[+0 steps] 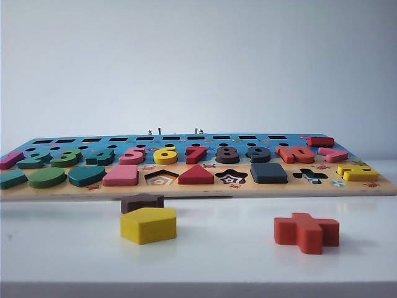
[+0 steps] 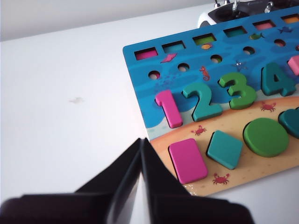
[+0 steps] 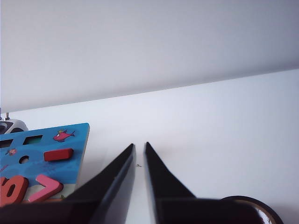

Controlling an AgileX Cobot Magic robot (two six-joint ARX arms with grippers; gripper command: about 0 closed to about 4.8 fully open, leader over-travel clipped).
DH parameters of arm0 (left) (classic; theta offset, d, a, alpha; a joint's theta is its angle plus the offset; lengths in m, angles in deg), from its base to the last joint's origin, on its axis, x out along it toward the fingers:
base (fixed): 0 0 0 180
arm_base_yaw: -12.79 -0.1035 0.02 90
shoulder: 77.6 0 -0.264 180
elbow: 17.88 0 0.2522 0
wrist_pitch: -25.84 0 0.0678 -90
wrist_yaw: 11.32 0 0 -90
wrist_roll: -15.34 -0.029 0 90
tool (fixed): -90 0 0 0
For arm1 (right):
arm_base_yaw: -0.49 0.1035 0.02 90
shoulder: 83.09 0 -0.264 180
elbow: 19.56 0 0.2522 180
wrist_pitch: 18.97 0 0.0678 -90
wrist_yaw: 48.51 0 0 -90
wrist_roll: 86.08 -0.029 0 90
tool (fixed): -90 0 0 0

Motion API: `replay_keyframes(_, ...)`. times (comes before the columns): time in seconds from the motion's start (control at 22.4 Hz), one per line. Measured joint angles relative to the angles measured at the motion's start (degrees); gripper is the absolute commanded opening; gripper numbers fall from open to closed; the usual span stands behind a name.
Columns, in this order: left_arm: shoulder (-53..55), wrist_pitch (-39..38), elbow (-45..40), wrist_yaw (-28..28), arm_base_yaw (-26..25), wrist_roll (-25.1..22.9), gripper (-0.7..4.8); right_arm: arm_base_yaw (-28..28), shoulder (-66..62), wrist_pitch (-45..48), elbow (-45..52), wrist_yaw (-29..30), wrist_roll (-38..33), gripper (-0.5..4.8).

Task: Insert the cube into the slot.

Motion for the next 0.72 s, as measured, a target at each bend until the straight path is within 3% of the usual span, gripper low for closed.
replay_keyframes(0.13,0.02,0.79,-0.50,0.63,0.00,0.02,0.17,0.00,0.00,-0.66,0.00,0.02,0.00,-0.06)
replay_keyframes(0.72,0.02,2.43,-0.92,1.40,0.02,0.07,0.17,0.00,0.00,-3.41,0.00,0.02,0.22,-0.04)
